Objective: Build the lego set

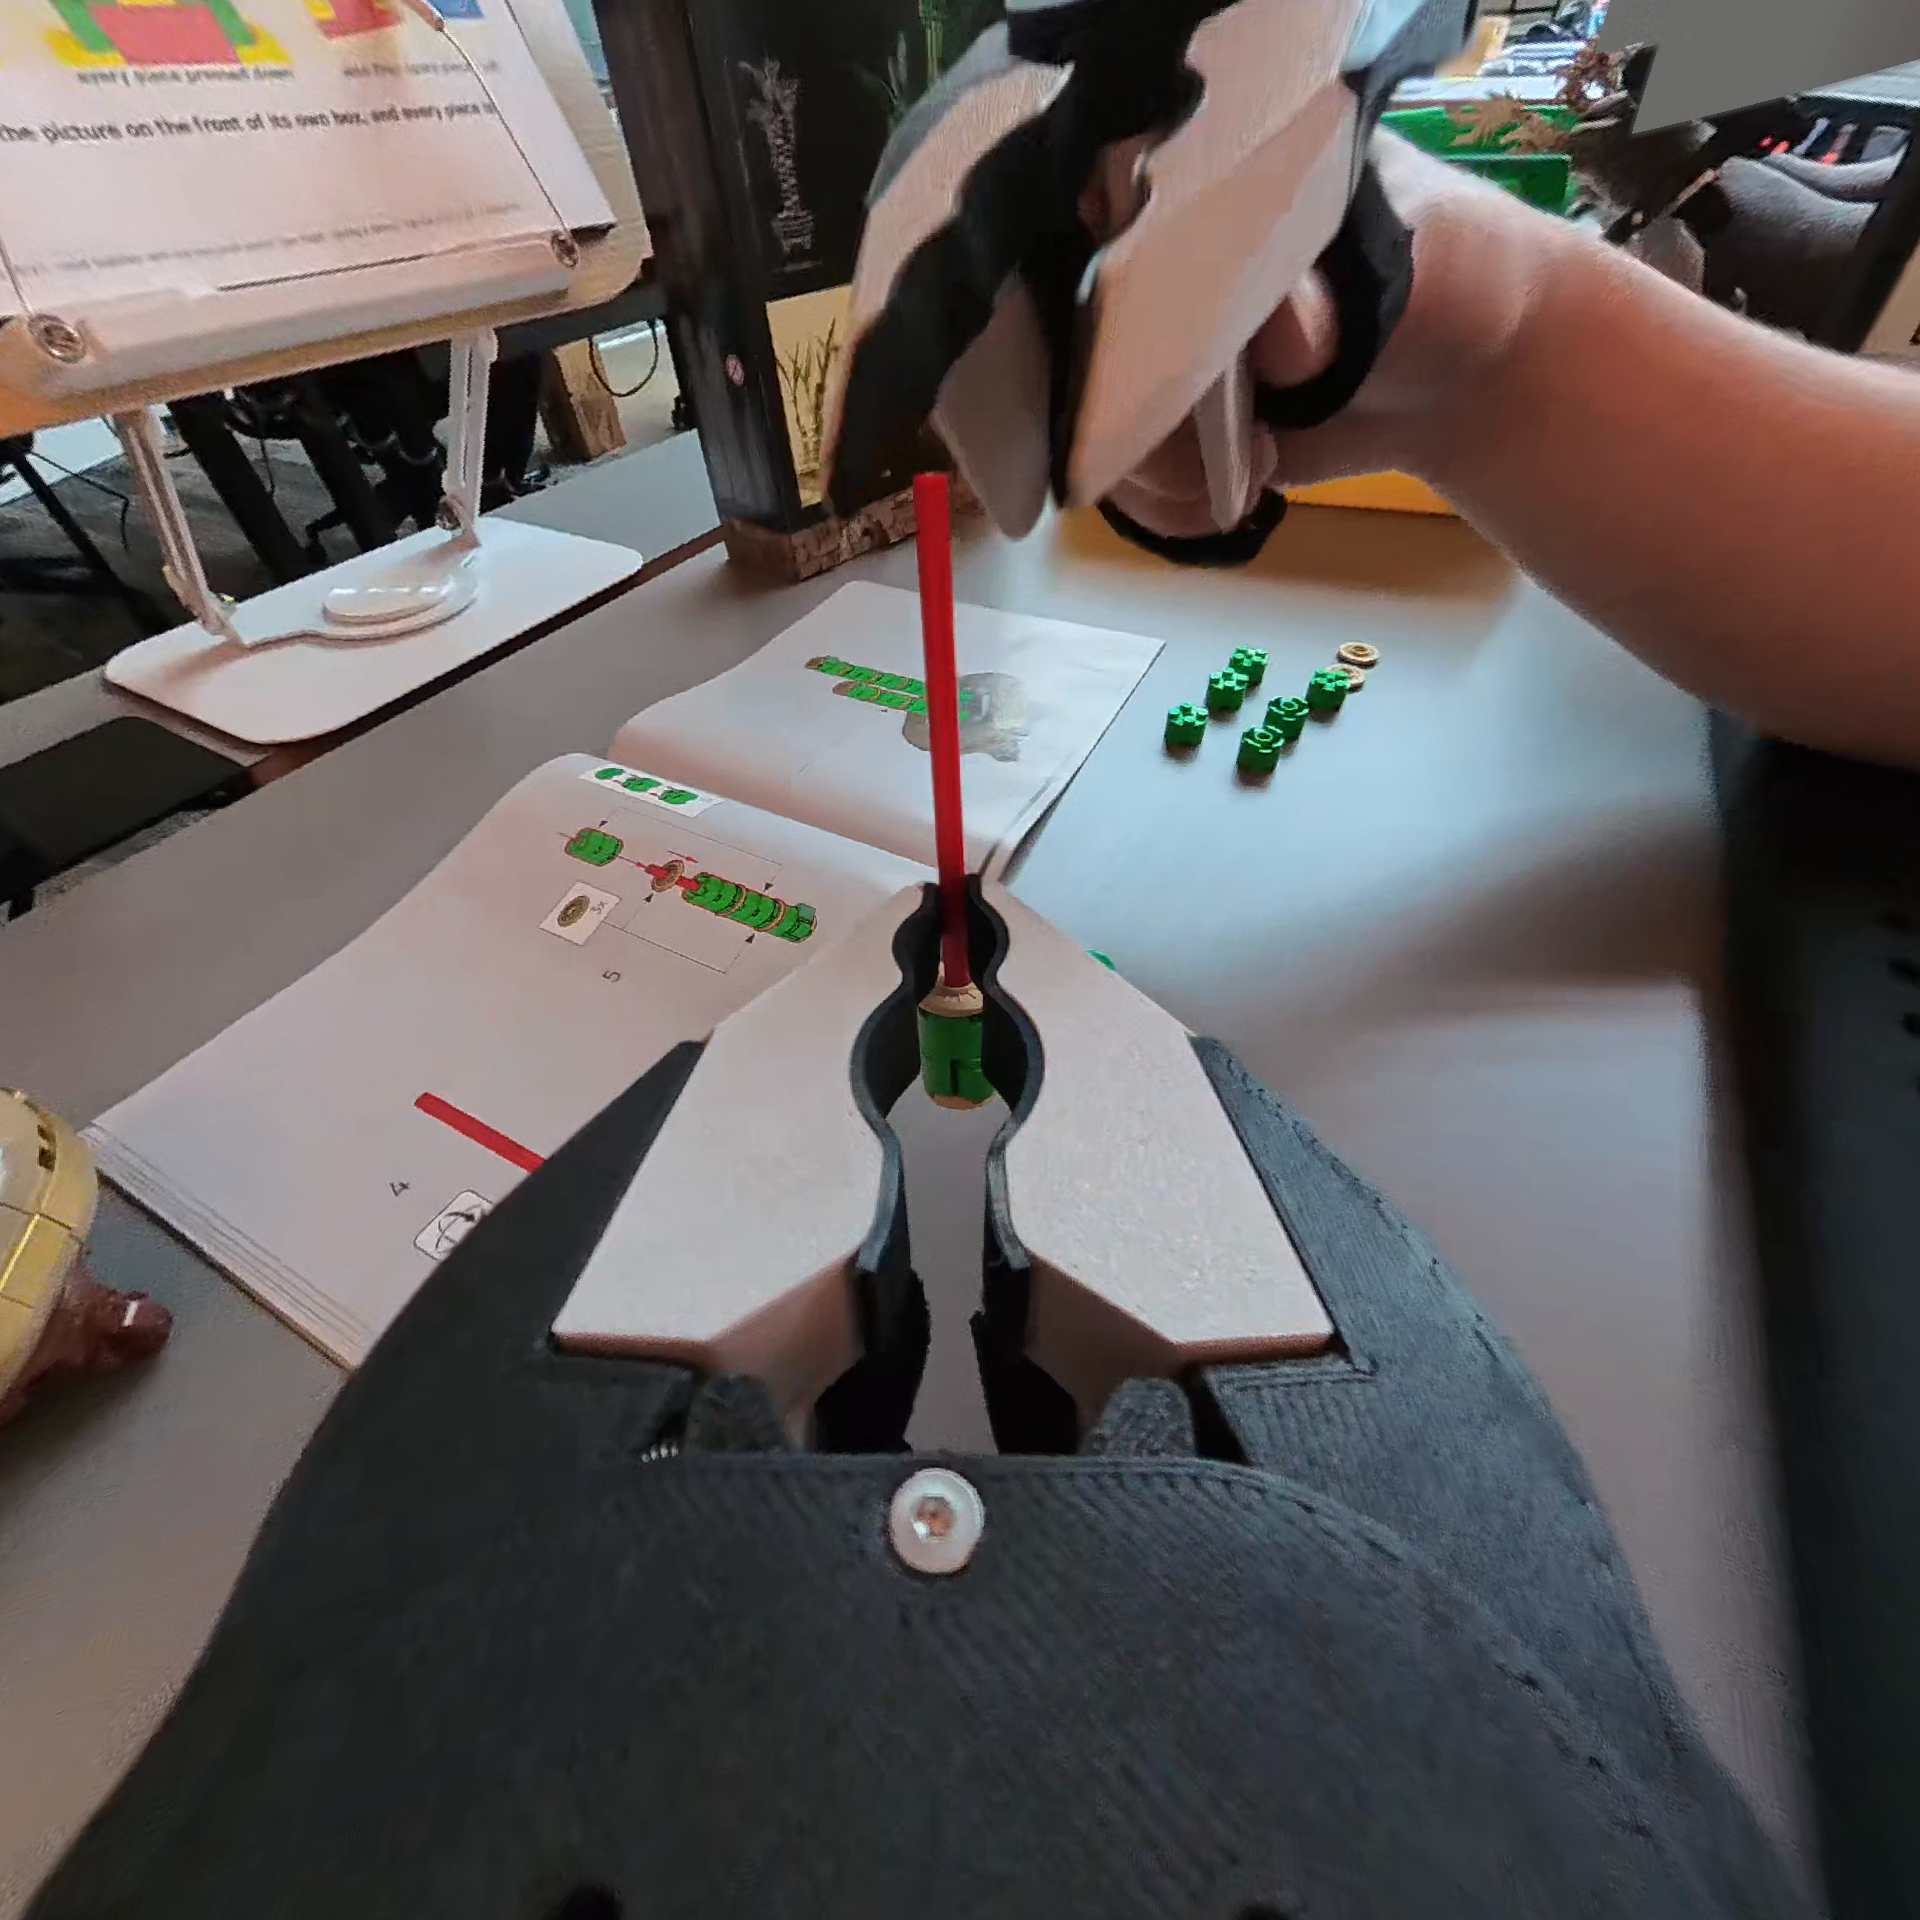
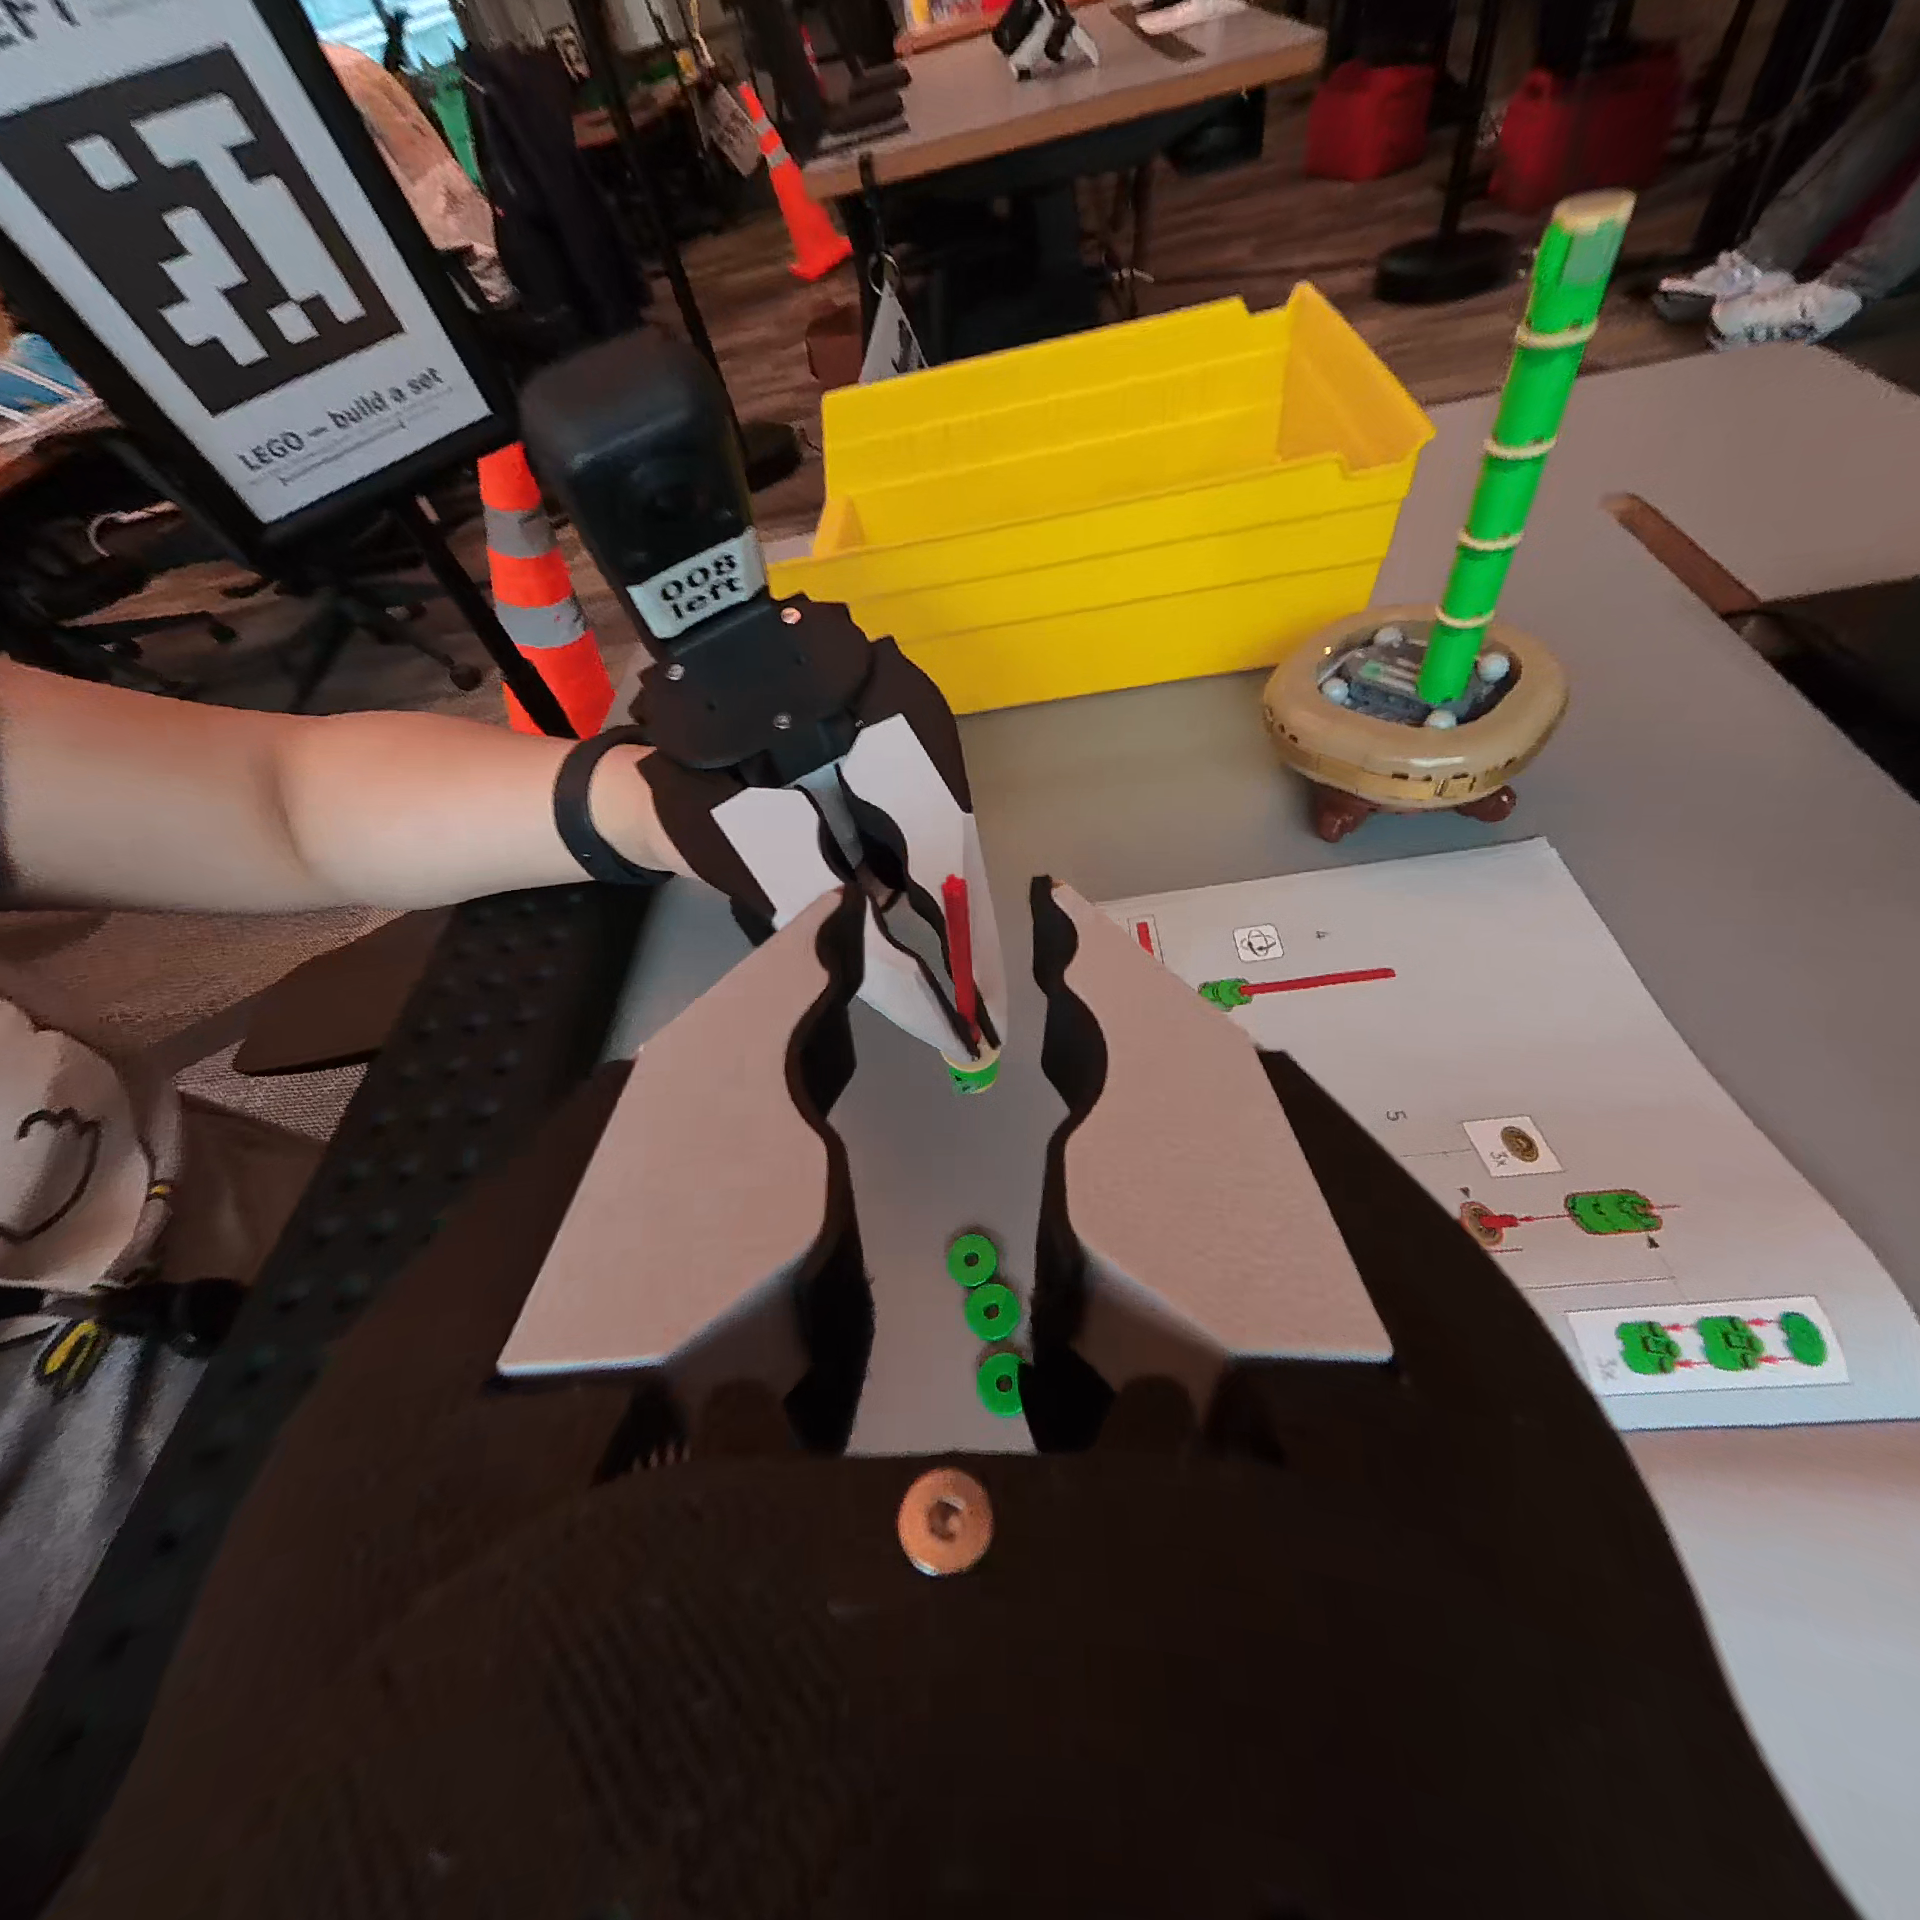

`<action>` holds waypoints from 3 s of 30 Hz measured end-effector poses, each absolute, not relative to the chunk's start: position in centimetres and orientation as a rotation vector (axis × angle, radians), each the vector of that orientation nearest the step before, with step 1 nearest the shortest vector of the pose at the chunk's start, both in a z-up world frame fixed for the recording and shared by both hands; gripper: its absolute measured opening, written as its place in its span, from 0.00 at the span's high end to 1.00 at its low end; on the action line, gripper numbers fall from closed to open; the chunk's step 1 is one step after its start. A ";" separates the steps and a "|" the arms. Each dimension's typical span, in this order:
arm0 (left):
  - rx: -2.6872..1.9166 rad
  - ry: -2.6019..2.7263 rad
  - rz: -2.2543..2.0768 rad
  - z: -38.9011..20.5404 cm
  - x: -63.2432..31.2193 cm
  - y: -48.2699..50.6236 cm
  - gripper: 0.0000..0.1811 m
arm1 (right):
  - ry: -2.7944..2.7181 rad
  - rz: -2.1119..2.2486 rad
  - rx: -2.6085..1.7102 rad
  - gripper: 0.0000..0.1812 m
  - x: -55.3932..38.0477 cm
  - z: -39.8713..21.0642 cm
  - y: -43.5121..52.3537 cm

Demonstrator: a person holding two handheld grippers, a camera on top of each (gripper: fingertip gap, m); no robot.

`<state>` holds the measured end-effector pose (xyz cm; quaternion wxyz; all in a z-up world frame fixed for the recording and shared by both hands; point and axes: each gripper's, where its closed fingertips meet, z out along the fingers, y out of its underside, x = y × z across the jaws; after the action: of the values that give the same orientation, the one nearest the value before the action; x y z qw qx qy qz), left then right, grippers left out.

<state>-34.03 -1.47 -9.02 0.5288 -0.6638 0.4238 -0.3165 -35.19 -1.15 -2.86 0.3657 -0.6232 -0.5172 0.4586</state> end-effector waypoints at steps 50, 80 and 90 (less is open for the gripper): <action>-1.612 1.006 -0.630 -10.5 -37.1 0.3 0.99 | -1.182 0.781 -1.516 0.90 -20.7 5.2 1.2; -1.774 0.997 -0.586 -12.7 -38.7 -0.5 0.99 | -1.200 0.944 -1.562 0.89 -21.5 5.2 -0.6; -1.736 0.978 -0.634 -12.0 -38.4 -0.7 0.99 | -1.410 1.024 -1.771 0.92 -37.4 -8.1 -0.8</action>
<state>-38.38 -0.68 -12.01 0.5015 -0.7181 0.4048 -0.2625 -37.44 -0.84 -8.13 0.3225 -0.6747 -0.5372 0.3900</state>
